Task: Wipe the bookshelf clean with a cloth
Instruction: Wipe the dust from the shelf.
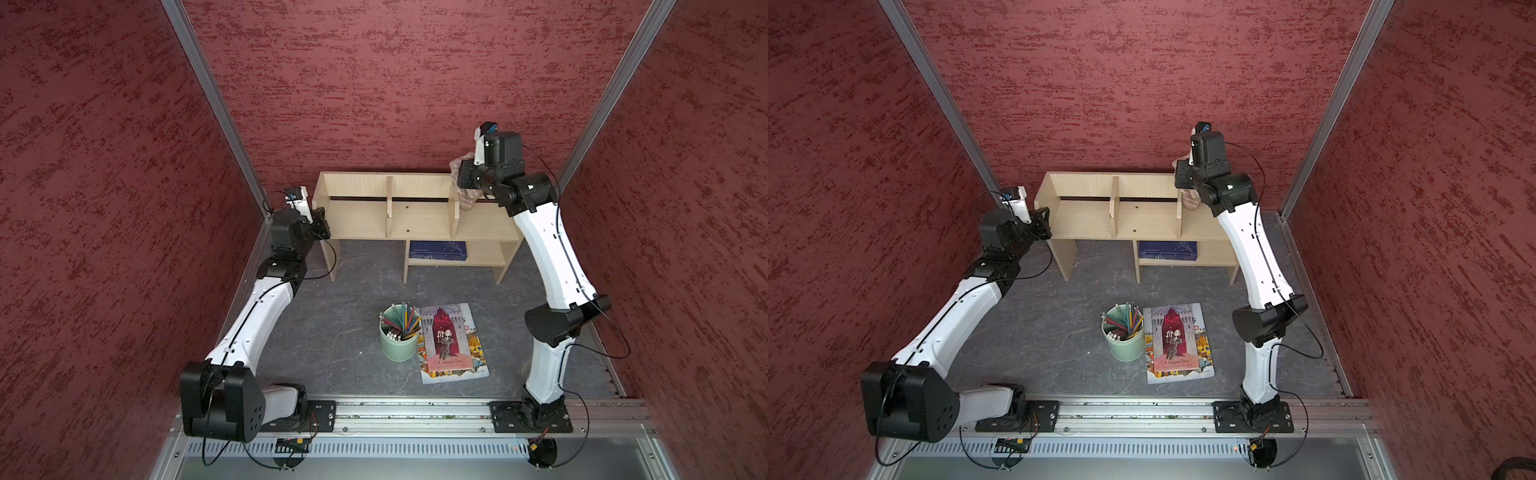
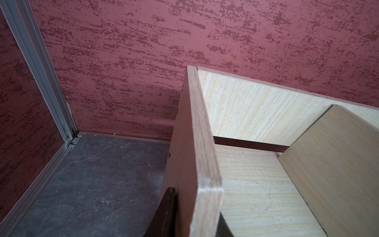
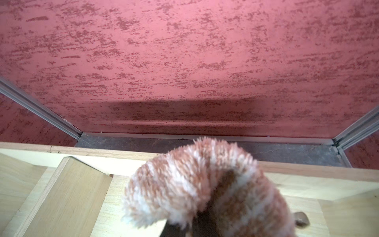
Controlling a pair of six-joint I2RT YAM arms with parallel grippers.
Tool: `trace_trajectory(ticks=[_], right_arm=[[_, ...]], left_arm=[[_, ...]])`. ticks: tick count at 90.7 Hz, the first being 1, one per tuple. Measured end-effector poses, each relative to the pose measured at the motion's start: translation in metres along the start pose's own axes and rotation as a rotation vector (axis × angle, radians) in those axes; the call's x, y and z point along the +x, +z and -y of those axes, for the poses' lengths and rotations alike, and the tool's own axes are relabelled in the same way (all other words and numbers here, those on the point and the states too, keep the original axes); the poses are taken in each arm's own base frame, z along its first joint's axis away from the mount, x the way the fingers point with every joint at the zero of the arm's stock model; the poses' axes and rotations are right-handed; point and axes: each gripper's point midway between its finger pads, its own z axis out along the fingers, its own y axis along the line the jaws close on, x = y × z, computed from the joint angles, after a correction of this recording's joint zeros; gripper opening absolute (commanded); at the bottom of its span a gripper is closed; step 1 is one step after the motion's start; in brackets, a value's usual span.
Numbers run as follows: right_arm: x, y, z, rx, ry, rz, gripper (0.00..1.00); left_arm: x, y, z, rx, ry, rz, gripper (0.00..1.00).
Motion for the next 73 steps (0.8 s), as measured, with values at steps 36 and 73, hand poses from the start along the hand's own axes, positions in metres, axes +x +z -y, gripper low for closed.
trace_trajectory(ticks=[36,73], right_arm=[[0.059,-0.035,-0.002,0.084,-0.197,-0.058,0.00],[0.050,-0.058,-0.003,0.106,-0.219,-0.002,0.00]], left_arm=[[0.000,0.000,0.000,0.000,0.000,0.000,0.00],[0.000,0.000,0.000,0.000,0.000,0.000,0.00]])
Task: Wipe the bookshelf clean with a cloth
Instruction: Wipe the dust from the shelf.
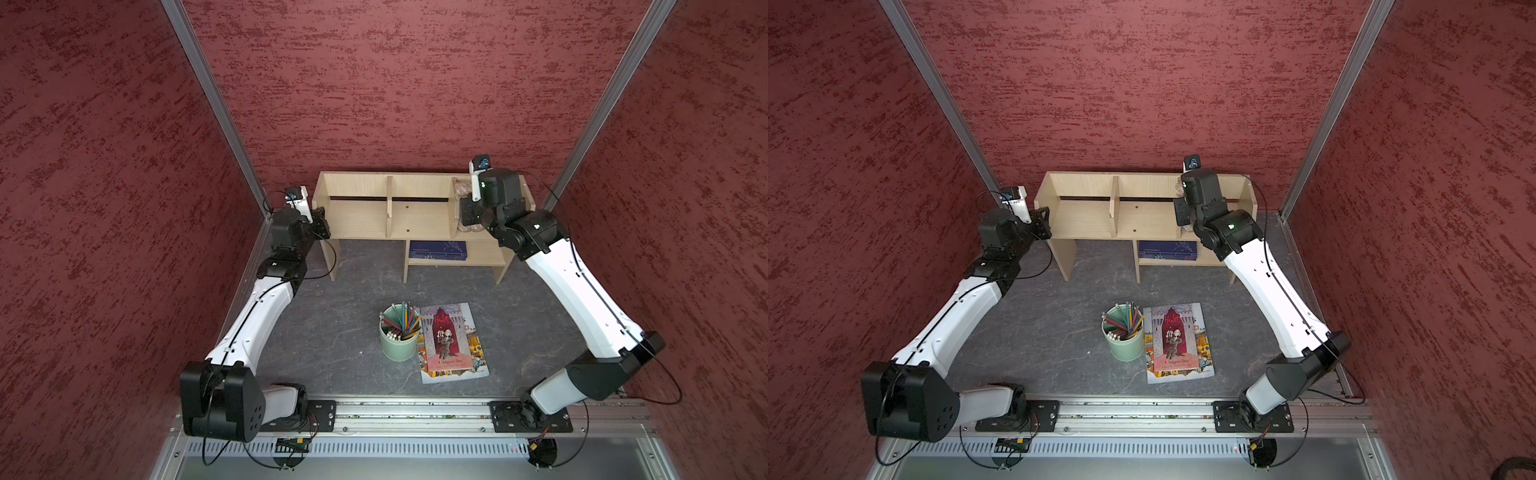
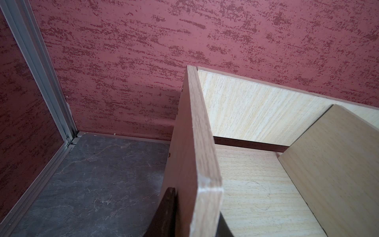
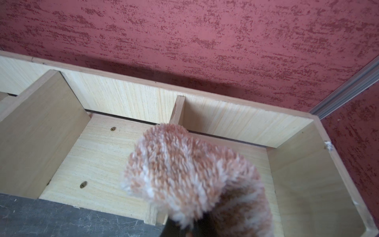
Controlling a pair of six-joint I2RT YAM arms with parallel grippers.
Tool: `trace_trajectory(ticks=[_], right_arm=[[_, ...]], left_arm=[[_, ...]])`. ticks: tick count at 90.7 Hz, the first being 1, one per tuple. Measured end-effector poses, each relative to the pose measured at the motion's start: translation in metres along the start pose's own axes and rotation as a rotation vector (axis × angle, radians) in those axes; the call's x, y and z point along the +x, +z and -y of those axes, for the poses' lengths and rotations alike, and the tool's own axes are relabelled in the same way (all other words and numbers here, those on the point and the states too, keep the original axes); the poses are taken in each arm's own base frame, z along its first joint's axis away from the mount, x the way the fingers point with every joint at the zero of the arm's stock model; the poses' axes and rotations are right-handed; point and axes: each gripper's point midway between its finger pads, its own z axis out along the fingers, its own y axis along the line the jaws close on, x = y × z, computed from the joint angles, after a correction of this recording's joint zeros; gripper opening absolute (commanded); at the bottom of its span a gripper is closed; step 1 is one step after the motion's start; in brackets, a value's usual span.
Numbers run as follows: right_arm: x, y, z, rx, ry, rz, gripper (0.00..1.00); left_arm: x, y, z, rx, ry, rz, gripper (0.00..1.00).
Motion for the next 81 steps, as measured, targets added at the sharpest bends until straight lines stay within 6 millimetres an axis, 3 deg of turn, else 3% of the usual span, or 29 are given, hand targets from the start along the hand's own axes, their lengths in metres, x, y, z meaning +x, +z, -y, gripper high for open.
trace_trajectory(ticks=[16,25,34,49,62,70,81], right_arm=[[-0.063,0.024,-0.005,0.060,0.019,0.112,0.00],[-0.080,0.046,0.001,0.134,0.026,0.145,0.00],[-0.069,0.068,0.017,0.208,0.018,0.100,0.00],[-0.025,0.087,0.082,0.367,0.045,-0.040,0.00],[0.010,0.066,0.144,0.479,0.089,-0.126,0.00],[0.009,0.039,0.177,0.533,0.150,-0.103,0.00],[0.004,0.000,0.201,0.567,0.223,-0.053,0.00]], left_arm=[[0.000,0.000,0.000,0.000,0.000,0.000,0.00],[0.000,0.000,0.000,-0.002,0.000,0.000,0.00],[0.000,0.000,0.000,-0.002,0.001,0.001,0.00],[0.000,0.000,0.000,-0.004,0.001,0.001,0.00],[0.000,0.000,0.000,-0.004,0.001,0.001,0.00],[0.000,0.000,0.000,-0.004,0.001,0.001,0.00],[0.000,0.000,0.000,-0.004,0.001,0.001,0.00]])
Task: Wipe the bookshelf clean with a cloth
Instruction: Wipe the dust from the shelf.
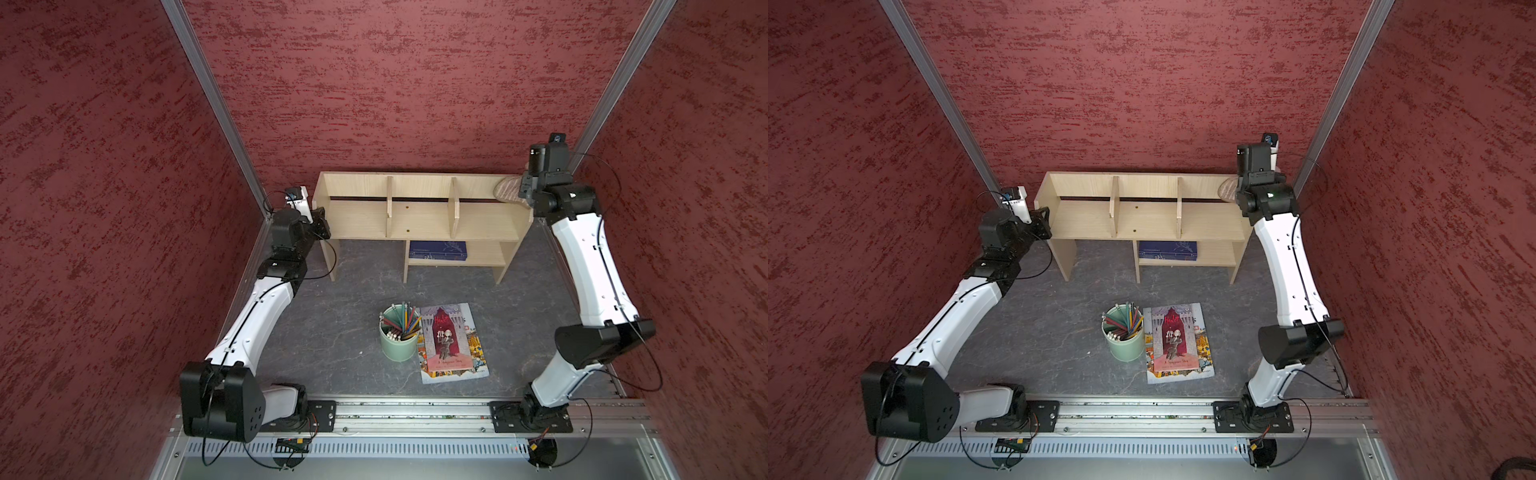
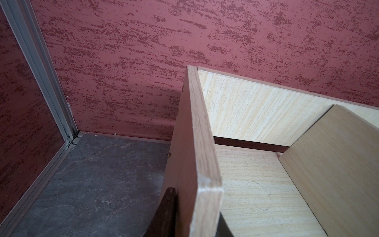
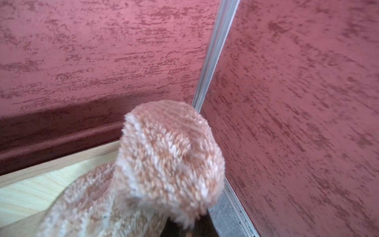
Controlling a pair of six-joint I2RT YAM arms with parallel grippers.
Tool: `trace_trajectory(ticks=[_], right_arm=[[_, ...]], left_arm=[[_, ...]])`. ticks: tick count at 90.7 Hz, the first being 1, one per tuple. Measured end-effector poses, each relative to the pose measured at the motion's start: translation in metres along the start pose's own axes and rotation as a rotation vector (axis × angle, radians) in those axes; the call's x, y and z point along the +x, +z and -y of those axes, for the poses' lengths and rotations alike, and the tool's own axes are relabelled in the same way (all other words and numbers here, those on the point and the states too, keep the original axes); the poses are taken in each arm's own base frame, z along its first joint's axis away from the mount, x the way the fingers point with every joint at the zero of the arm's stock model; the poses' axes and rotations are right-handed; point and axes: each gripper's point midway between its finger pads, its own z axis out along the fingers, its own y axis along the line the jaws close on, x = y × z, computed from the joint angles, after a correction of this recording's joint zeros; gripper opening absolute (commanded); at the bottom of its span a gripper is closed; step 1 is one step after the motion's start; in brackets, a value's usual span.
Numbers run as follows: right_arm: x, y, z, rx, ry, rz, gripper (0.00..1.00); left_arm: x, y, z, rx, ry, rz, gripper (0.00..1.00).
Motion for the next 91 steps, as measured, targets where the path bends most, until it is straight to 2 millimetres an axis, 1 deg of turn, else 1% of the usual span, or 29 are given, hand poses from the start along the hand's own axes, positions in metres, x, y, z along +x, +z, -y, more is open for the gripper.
trace_trajectory(ticks=[3,9,13,18,27,33,42,50,61,71,76,83,91], right_arm=[[0.002,-0.006,0.007,0.001,0.015,0.000,0.00],[0.011,-0.015,0.014,-0.006,0.031,-0.009,0.00],[0.021,-0.018,0.017,-0.012,0.041,-0.024,0.00],[0.039,-0.019,0.019,-0.016,0.041,-0.053,0.00],[0.073,-0.017,0.019,-0.029,0.035,-0.115,0.00],[0.090,-0.016,0.017,-0.042,0.039,-0.149,0.00],[0.111,-0.015,0.013,-0.067,0.052,-0.188,0.00],[0.123,-0.015,0.011,-0.082,0.061,-0.216,0.00],[0.124,-0.017,0.000,-0.137,0.074,-0.222,0.00],[0.120,-0.028,-0.018,-0.188,0.049,-0.213,0.00],[0.112,-0.035,-0.030,-0.221,0.035,-0.199,0.00],[0.095,-0.044,-0.049,-0.275,0.035,-0.163,0.00],[0.080,-0.049,-0.069,-0.324,0.036,-0.130,0.00]], left_arm=[[0.000,0.000,0.000,0.000,0.000,0.000,0.00],[0.000,0.000,0.000,0.000,0.000,0.000,0.00],[0.000,0.000,0.000,0.000,0.000,0.000,0.00],[0.000,0.000,0.000,0.000,0.000,0.000,0.00],[0.000,0.000,0.000,0.000,0.000,0.000,0.00],[0.000,0.000,0.000,0.000,0.000,0.000,0.00],[0.000,0.000,0.000,0.000,0.000,0.000,0.00],[0.000,0.000,0.000,0.000,0.000,0.000,0.00],[0.000,0.000,0.000,0.000,0.000,0.000,0.00],[0.000,0.000,0.000,-0.001,0.000,-0.001,0.00],[0.000,0.000,0.000,-0.001,0.000,0.000,0.00],[0.000,0.000,0.000,0.000,0.000,0.000,0.00],[0.000,0.000,0.000,0.000,0.000,0.000,0.00]])
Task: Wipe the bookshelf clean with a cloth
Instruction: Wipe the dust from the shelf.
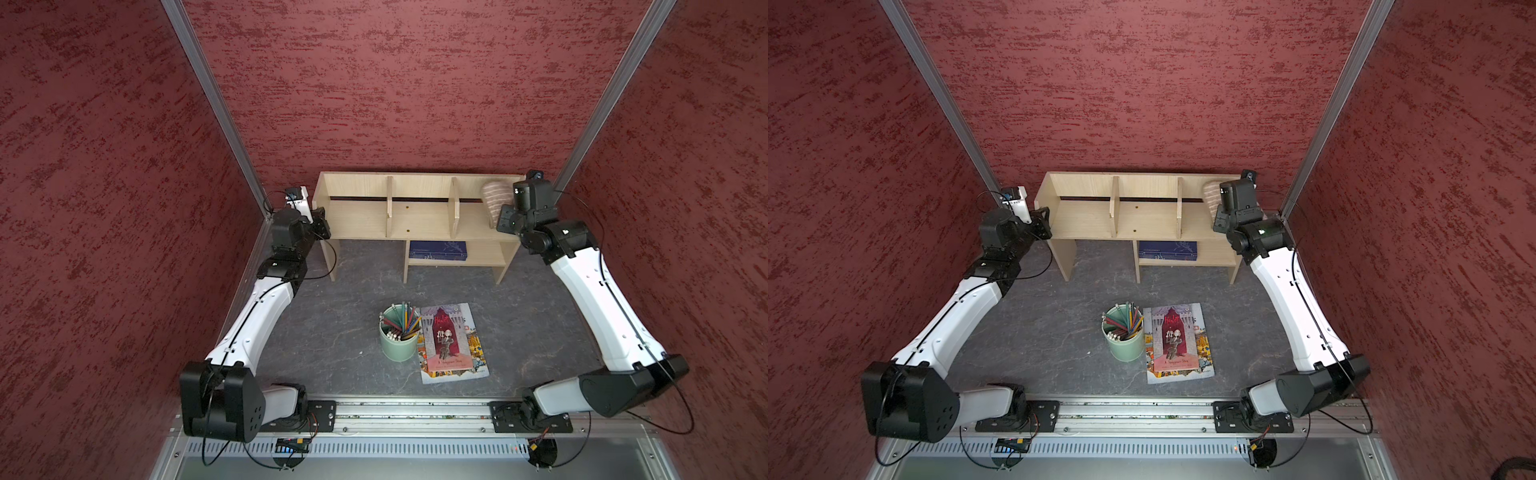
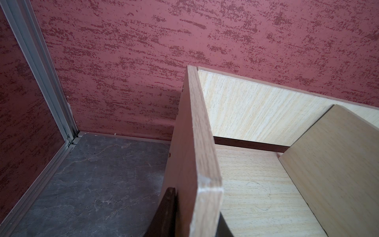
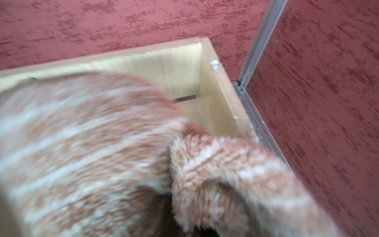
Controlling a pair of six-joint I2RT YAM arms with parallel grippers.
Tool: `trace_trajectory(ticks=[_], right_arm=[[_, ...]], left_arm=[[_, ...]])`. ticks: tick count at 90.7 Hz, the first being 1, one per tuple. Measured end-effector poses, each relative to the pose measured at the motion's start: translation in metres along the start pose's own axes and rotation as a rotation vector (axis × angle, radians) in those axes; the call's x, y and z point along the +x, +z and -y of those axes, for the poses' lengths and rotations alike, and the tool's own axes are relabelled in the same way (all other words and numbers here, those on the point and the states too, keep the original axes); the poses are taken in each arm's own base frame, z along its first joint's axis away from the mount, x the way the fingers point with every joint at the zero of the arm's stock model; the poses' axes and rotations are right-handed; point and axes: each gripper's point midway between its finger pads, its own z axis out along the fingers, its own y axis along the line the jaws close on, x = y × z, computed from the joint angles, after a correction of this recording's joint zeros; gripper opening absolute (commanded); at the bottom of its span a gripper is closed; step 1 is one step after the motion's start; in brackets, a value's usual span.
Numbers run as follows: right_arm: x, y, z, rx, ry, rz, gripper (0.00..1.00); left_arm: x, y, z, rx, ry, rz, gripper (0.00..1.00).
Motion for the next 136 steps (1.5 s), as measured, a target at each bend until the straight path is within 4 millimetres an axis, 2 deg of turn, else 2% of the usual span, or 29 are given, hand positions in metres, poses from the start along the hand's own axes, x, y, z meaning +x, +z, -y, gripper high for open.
trace_trajectory(ticks=[11,23,29,34,40,52,57,60,71,81,90,99,118,124,136], right_arm=[[-0.008,0.011,-0.024,-0.036,-0.024,0.005,0.00],[0.000,0.042,-0.037,-0.019,-0.052,-0.034,0.01],[0.013,0.061,-0.040,-0.001,-0.069,-0.075,0.12],[0.022,0.073,-0.043,0.004,-0.083,-0.103,0.27],[0.032,0.080,-0.043,0.008,-0.092,-0.131,0.38],[0.033,0.075,-0.040,0.011,-0.088,-0.133,0.52],[0.028,0.066,-0.036,0.011,-0.083,-0.120,0.71],[0.025,0.061,-0.034,0.010,-0.082,-0.109,0.76],[0.006,0.036,-0.029,-0.010,-0.075,-0.059,0.78],[-0.014,0.023,-0.033,-0.042,-0.076,-0.011,0.77],[-0.027,0.022,-0.038,-0.057,-0.091,0.018,0.77],[-0.030,0.034,-0.044,-0.057,-0.116,0.028,0.77],[-0.010,0.075,-0.040,-0.030,-0.132,-0.046,0.74],[0.005,0.083,-0.036,-0.029,-0.138,-0.081,0.74],[0.052,0.090,-0.025,-0.022,-0.159,-0.170,0.75]], left_arm=[[0.000,0.000,0.000,0.000,0.000,0.000,0.00],[0.000,0.000,0.000,0.000,0.001,0.000,0.00],[0.000,0.000,0.000,0.000,0.001,0.000,0.00],[0.000,0.000,0.000,0.000,0.001,0.000,0.00],[0.000,0.000,0.000,0.000,0.001,0.000,0.00],[0.000,0.000,0.000,0.000,0.001,0.000,0.00],[0.000,0.000,0.000,0.000,0.001,0.000,0.00],[0.000,0.000,0.000,0.000,0.001,0.000,0.00],[0.000,0.000,0.000,0.000,0.000,0.000,0.00],[0.000,0.000,0.000,0.000,0.001,0.000,0.00],[0.000,0.000,0.000,0.000,0.001,0.000,0.00],[0.000,0.000,0.000,0.000,0.001,0.000,0.00],[0.000,0.000,0.000,0.000,0.001,0.000,0.00],[0.000,0.000,0.000,0.000,0.001,0.000,0.00],[0.000,0.000,0.000,0.000,0.001,0.000,0.00]])
